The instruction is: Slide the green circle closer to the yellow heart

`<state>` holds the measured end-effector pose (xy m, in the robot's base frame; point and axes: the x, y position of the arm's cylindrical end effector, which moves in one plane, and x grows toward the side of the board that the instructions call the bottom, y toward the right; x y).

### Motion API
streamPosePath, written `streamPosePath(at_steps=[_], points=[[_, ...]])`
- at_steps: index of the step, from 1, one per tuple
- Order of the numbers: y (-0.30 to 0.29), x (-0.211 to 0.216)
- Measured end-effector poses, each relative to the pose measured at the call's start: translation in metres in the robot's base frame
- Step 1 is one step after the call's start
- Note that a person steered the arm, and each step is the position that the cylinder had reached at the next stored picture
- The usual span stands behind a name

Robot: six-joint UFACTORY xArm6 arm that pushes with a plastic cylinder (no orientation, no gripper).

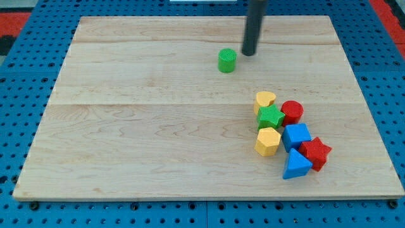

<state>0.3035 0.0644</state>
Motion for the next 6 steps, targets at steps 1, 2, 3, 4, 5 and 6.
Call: streamPosePath(at_steps=[1, 2, 3, 4, 5, 6], points=[[-0.008, 0.049], [0.027, 0.088], [0.011, 0.022], [-0.066, 0.044], [-0.011, 0.092], [0.023, 0.104]])
